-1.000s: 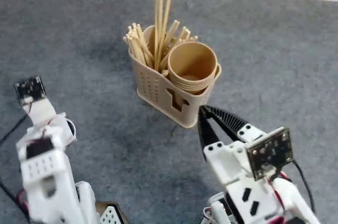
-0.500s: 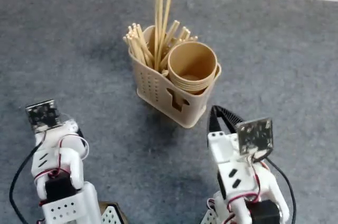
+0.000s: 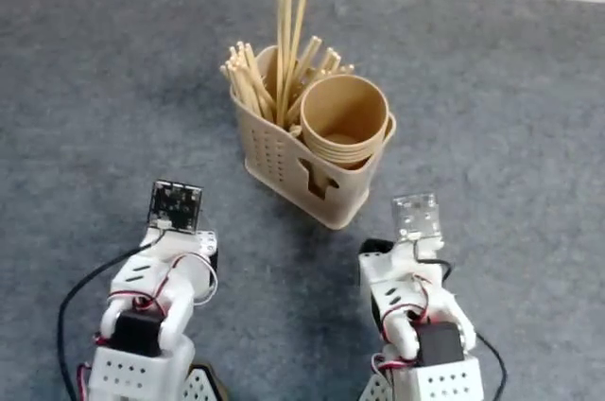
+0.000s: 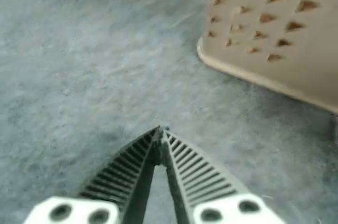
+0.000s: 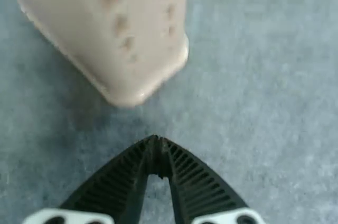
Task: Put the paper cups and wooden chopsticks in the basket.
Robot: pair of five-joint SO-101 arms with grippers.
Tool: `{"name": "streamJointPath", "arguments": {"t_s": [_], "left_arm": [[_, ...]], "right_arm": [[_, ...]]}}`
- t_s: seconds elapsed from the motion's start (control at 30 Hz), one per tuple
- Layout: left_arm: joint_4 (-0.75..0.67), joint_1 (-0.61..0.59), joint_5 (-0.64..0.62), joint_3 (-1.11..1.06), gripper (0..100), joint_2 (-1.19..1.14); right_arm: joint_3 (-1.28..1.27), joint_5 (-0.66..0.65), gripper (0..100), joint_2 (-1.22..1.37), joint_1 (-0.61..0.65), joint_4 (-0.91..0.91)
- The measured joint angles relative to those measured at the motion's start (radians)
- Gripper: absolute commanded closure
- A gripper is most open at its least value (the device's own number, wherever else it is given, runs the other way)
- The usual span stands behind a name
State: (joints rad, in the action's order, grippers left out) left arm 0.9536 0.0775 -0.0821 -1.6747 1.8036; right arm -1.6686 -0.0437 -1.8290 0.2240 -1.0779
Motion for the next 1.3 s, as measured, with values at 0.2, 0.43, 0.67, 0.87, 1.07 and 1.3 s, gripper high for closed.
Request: {"name": "streamJointPath", "arguments": {"t_s": [0.2,0.43,0.67,0.87,1.07,1.3], "left_arm": [[0.072,0.011,0.000,0.000,99,0.003],[0.321,0.017,0.000,0.000,99,0.003],[0.362,0.023,0.000,0.000,99,0.003],[0.362,0.023,0.000,0.000,99,0.003],[0.364,0.023,0.000,0.000,99,0.003],[0.364,0.023,0.000,0.000,99,0.003]], "right_arm": [[-0.002,0.000,99.4,0.000,0.000,-0.035],[-0.002,0.000,99.4,0.000,-0.008,-0.157],[-0.002,0.000,99.4,0.000,-0.003,-0.164],[-0.002,0.000,99.4,0.000,-0.003,-0.164],[-0.002,0.000,99.4,0.000,-0.003,-0.164],[-0.002,0.000,99.4,0.000,-0.003,-0.164]]}}
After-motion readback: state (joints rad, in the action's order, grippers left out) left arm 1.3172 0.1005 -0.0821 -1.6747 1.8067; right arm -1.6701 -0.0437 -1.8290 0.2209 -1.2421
